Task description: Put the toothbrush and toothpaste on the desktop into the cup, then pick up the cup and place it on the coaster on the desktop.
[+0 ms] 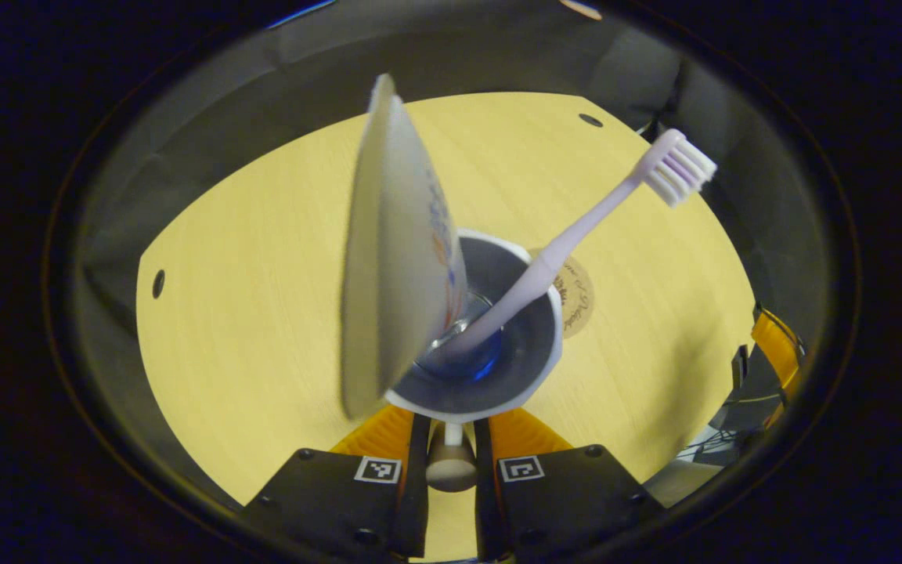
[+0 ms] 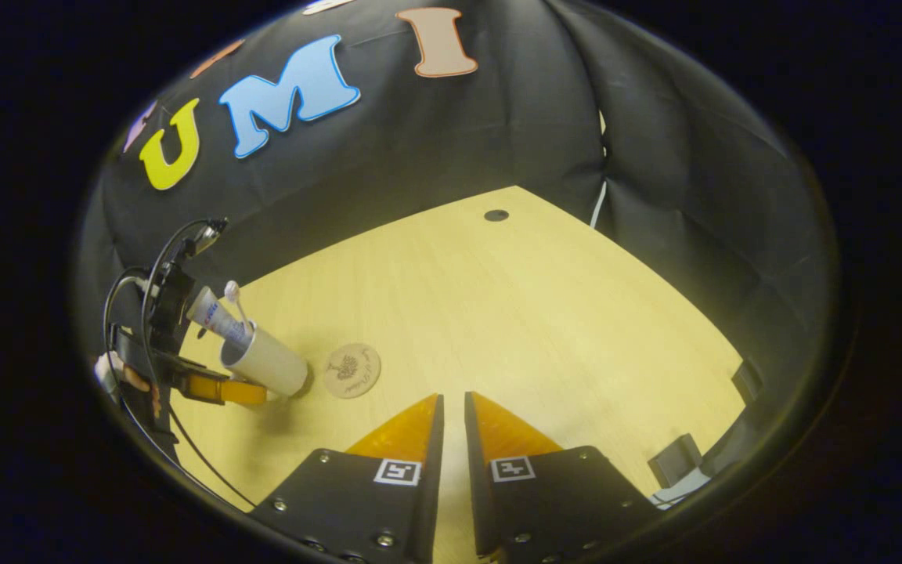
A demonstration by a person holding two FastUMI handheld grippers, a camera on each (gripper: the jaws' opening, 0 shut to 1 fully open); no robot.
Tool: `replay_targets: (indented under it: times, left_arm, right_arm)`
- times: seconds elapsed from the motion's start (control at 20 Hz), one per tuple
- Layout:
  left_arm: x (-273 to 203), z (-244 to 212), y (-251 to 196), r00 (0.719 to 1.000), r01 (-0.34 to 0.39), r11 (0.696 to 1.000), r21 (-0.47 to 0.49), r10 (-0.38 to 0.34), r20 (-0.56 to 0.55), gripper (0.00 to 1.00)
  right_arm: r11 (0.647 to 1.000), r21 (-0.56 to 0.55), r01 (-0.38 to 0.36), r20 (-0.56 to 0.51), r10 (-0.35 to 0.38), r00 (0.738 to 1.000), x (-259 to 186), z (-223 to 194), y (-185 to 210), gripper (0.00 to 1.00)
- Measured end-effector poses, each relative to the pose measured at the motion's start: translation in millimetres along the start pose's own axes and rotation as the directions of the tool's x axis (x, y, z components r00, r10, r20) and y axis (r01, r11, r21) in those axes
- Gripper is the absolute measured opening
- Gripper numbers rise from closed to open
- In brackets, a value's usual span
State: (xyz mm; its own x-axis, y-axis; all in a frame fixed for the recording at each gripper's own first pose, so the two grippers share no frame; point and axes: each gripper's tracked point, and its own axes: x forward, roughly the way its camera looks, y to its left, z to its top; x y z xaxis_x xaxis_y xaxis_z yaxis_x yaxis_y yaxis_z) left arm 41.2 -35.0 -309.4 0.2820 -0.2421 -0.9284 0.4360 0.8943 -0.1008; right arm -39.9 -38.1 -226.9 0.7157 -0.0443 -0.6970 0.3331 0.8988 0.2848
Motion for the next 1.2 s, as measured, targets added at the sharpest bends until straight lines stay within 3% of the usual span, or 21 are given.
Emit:
replay_targets:
  times: [0.5,0.7,0.85,0.95,1.2]
  left_arm:
    - [26.4,32.3,-75.8,0.997,0.08,0.995,0.065,-0.079,-0.019,0.31]
    - [32.5,32.6,-76.3,0.998,0.051,0.997,0.065,-0.049,-0.029,0.3]
    - [26.5,35.3,-78.2,0.999,0.046,0.995,0.088,-0.045,-0.007,0.35]
    - [12.5,34.4,-76.5,0.999,0.033,0.993,0.116,-0.034,0.01,0.39]
    - [-20.3,46.8,-77.0,0.996,-0.005,0.992,0.123,-0.006,0.088,0.38]
  right_arm:
    - [0.998,0.036,0.056,-0.001,-0.056,0.998,-12.7,-5.1,-27.2,0.18]
    - [0.994,0.076,0.082,-0.008,-0.082,0.997,-15.6,-7.1,-42.3,0.18]
    - [0.992,0.095,0.089,-0.013,-0.088,0.996,-15.4,-5.8,-47.6,0.18]
    - [0.992,0.1,0.082,-0.017,-0.081,0.997,-14.2,-5.7,-46.3,0.18]
    - [0.998,0.06,0.035,-0.001,-0.035,0.999,-9.8,7.3,-25.5,0.18]
